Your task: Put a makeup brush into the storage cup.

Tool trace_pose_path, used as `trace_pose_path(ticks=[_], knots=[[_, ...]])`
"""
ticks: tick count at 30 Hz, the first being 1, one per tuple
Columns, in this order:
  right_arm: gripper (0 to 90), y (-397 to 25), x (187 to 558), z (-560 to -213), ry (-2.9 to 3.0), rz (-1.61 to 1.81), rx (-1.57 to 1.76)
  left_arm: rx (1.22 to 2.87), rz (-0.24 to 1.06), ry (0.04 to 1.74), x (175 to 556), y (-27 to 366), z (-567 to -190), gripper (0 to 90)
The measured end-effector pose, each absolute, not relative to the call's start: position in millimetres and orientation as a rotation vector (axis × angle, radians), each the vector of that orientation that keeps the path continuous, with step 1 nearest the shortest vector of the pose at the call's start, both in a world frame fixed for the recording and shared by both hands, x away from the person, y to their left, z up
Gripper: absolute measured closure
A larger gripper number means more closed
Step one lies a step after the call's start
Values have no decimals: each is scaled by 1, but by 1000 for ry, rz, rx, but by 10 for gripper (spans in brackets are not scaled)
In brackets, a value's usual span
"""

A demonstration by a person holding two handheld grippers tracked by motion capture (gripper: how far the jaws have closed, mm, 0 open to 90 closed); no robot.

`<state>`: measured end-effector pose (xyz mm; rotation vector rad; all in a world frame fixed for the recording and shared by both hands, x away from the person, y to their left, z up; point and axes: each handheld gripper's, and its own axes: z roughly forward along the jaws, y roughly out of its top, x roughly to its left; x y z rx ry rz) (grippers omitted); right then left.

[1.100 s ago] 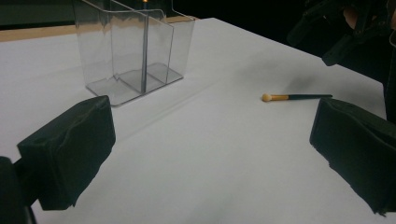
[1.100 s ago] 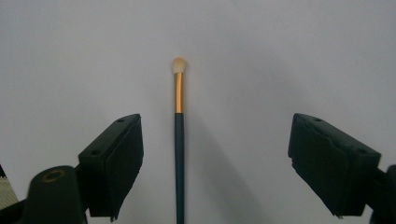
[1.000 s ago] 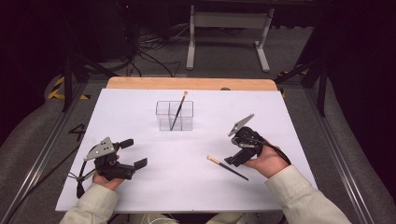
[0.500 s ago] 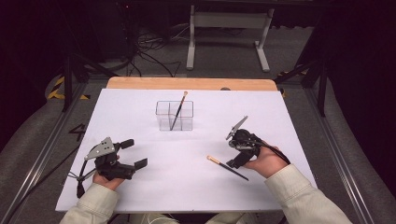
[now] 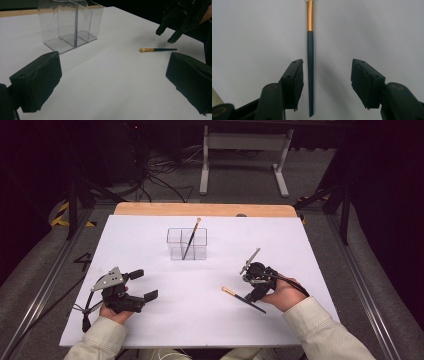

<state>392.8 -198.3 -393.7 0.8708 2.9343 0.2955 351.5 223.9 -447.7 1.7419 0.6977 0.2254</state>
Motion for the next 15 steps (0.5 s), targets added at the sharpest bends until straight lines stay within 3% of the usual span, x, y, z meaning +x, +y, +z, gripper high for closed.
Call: trace_pose_path(ticks=[15], knots=[[586, -192, 391, -405, 2965, 198, 872, 1747, 233, 678, 350, 224, -447, 8]])
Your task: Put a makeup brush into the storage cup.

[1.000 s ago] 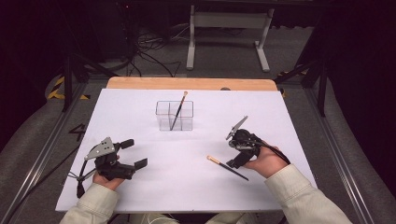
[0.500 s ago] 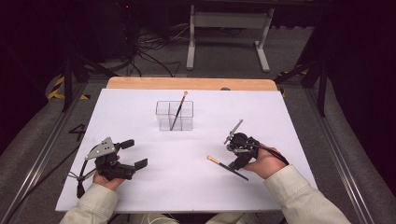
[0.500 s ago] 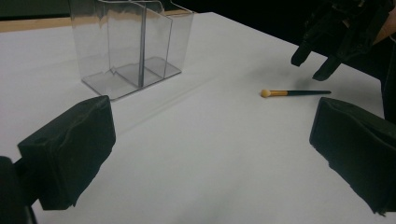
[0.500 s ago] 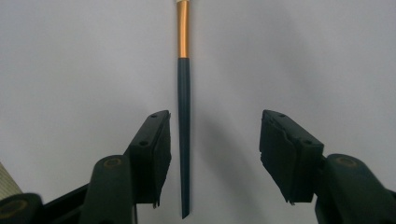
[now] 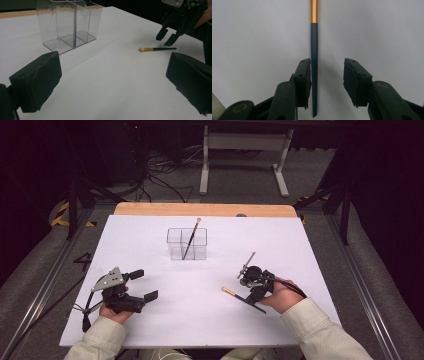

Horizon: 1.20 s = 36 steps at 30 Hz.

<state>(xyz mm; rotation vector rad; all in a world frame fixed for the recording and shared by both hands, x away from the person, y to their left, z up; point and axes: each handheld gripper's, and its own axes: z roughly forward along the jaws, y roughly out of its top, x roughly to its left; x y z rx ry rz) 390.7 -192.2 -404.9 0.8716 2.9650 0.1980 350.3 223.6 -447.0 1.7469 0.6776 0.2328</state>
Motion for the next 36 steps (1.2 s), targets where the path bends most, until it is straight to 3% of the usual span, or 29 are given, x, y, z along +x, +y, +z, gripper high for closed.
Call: trace_pose_path(ticks=[14, 36], knots=[[623, -188, 386, -415, 2993, 127, 831, 1743, 238, 642, 348, 222, -445, 20], [835, -183, 384, -419, 3020, 52, 763, 1737, 219, 633, 348, 223, -445, 56]])
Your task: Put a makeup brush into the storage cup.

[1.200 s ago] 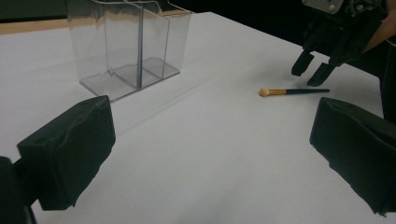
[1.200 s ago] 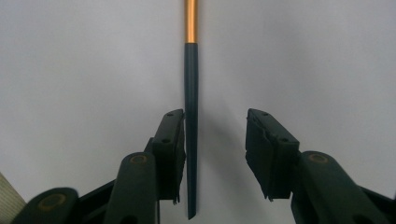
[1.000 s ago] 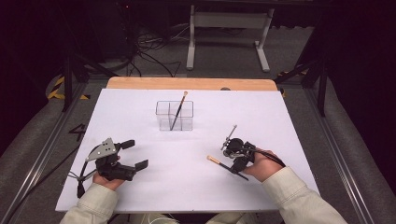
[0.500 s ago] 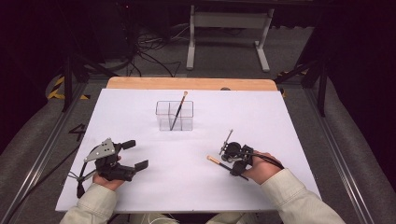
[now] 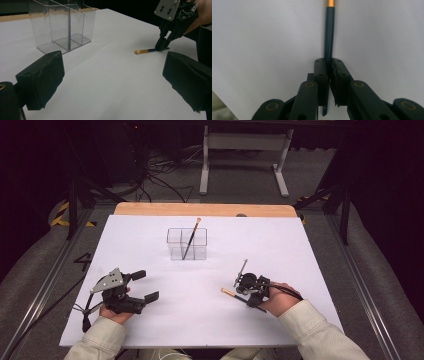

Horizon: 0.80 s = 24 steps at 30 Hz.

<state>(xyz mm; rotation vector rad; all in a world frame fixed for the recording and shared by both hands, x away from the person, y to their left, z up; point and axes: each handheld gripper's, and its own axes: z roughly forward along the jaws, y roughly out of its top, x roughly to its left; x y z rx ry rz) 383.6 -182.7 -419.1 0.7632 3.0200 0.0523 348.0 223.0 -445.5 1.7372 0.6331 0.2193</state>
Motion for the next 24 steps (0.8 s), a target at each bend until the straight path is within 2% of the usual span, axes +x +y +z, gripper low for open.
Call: trace_pose_path(ticks=[24], knots=[[851, -189, 383, -411, 3023, 141, 778, 1710, 176, 623, 347, 221, -444, 92]])
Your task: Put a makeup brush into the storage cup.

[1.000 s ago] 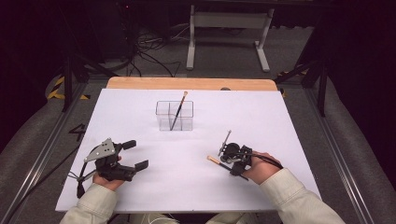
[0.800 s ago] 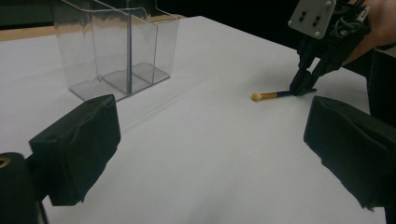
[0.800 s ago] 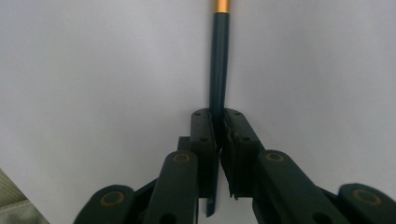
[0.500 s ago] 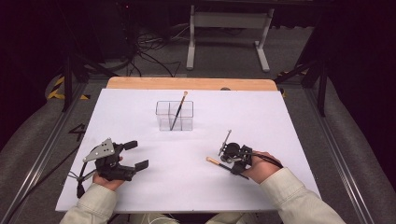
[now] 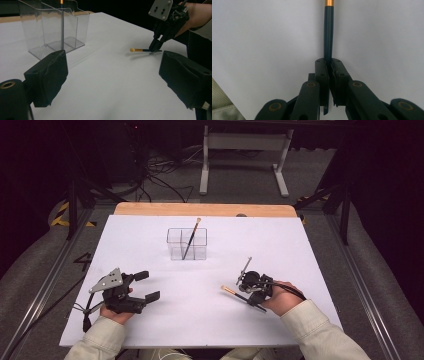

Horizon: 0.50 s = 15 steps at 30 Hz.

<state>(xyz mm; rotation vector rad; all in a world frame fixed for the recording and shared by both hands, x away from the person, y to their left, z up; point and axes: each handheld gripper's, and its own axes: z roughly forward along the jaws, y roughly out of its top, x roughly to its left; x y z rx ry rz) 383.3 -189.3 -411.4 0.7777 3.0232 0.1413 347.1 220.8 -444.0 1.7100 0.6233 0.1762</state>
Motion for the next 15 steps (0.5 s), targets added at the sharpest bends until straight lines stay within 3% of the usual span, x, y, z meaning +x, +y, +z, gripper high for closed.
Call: trace_pose_path(ticks=[15], knots=[[851, -205, 377, -379, 2872, 568, 760, 1665, 151, 604, 350, 215, -435, 70]])
